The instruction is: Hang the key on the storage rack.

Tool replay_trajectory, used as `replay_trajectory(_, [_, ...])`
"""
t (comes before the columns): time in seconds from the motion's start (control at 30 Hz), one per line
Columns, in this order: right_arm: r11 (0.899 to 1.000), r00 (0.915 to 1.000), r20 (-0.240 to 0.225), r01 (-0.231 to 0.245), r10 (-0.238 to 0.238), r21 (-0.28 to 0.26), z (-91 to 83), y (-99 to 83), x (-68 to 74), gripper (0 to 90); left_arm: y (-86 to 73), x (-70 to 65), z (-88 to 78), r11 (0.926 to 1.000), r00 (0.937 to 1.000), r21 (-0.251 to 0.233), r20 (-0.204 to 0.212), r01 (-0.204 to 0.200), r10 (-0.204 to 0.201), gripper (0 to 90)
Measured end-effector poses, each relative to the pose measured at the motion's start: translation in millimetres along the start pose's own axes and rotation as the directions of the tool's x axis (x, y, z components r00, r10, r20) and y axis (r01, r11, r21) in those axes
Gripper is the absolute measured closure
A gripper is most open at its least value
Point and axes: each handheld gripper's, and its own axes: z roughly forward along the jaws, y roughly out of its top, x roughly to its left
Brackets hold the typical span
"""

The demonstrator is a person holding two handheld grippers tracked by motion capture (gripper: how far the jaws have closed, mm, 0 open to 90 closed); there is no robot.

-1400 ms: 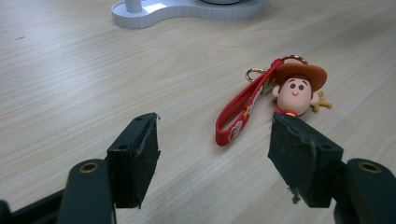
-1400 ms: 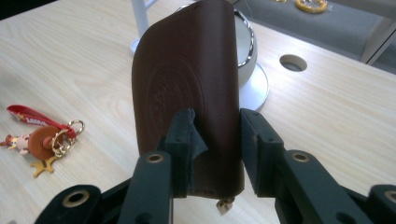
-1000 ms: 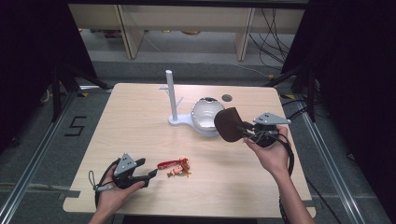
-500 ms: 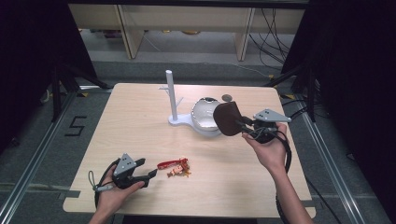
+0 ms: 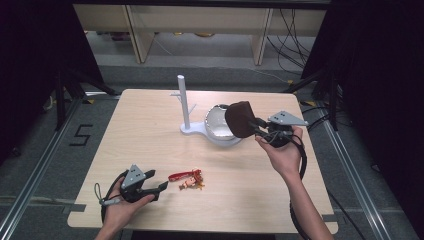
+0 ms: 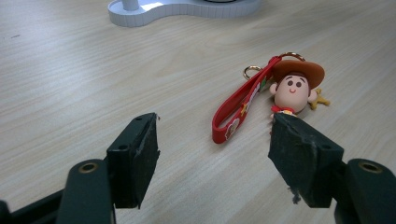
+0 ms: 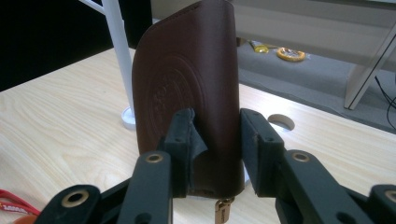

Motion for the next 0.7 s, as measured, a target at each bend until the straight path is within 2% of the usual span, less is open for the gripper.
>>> replay_trajectory(0.03, [1.0,0.9998,-0.02,0.01,-0.01,0.005,1.8,1.2,-0.8,67.0,0.0,0.2,-0.1,1.0,1.0,0.0,-0.001,-0.001,0.001,32.1])
replay_trajectory(0.07, [1.0,1.0,0.001,0.002,-0.002,-0.001,2.0,1.6,0.2,67.0,0.1,0.3,-0.2,1.0,1.0,-0.001,-0.001,-0.001,0.001,32.1])
replay_trajectory(0.13, [1.0,0.9999,-0.001,0.015,-0.015,-0.01,4.5,3.0,-0.5,67.0,0.1,0.2,-0.4,1.0,1.0,-0.001,-0.001,-0.001,0.001,32.1])
replay_trajectory(0.17, [1.0,0.9997,-0.005,-0.024,0.024,0.005,4.5,3.3,2.7,66.9,0.1,-0.3,-0.1,1.0,1.0,-0.006,0.0,0.004,-0.004,32.1])
replay_trajectory(0.2, [1.0,0.9999,-0.013,0.0,0.0,-0.013,7.2,3.7,0.7,67.0,0.1,-0.4,-0.1,1.0,1.0,-0.006,0.0,0.004,-0.004,32.1])
replay_trajectory(0.3, [1.0,1.0,-0.006,-0.005,0.005,-0.015,9.8,5.2,2.4,66.9,-0.1,0.0,-0.1,1.0,1.0,0.001,-0.001,-0.001,0.001,32.1])
replay_trajectory(0.33, [1.0,0.9997,-0.017,-0.017,0.017,-0.006,10.3,6.1,3.0,66.9,-0.2,0.0,0.0,1.0,1.0,0.001,0.0,-0.001,0.001,32.1])
replay_trajectory(0.37, [1.0,0.9999,-0.013,-0.002,0.002,-0.017,11.6,6.8,2.3,66.9,-0.2,0.0,0.0,1.0,1.0,0.001,0.0,-0.001,0.001,32.1])
replay_trajectory(0.4, [1.0,0.9997,-0.013,-0.019,0.018,-0.015,12.4,7.1,3.3,66.9,-0.2,0.0,-0.1,1.0,1.0,0.001,0.0,-0.001,0.001,32.0])
replay_trajectory(0.47, [0.999,0.9999,-0.007,-0.013,0.013,-0.03,15.2,8.2,3.0,66.8,-0.3,0.2,-0.3,1.0,1.0,0.001,0.0,-0.002,0.002,32.0])
replay_trajectory(0.53, [0.999,0.9996,-0.012,-0.027,0.027,-0.029,17.2,8.8,4.0,66.8,-0.4,0.3,-0.4,1.0,1.0,0.002,0.0,-0.003,0.003,32.0])
replay_trajectory(0.57, [0.999,0.9999,-0.012,0.002,-0.002,-0.034,19.0,9.6,2.1,66.8,-0.5,0.5,-0.4,1.0,1.0,0.002,-0.001,-0.004,0.004,32.0])
replay_trajectory(0.6, [1.0,0.9996,-0.021,-0.019,0.019,-0.022,19.8,9.9,3.6,66.8,-0.5,0.6,-0.5,1.0,1.0,0.002,-0.001,-0.004,0.004,32.0])
replay_trajectory(0.7, [0.999,0.9996,-0.018,-0.022,0.021,-0.03,23.6,10.7,5.2,66.8,-0.4,0.6,-0.6,1.0,1.0,0.0,0.0,-0.003,0.003,31.9])
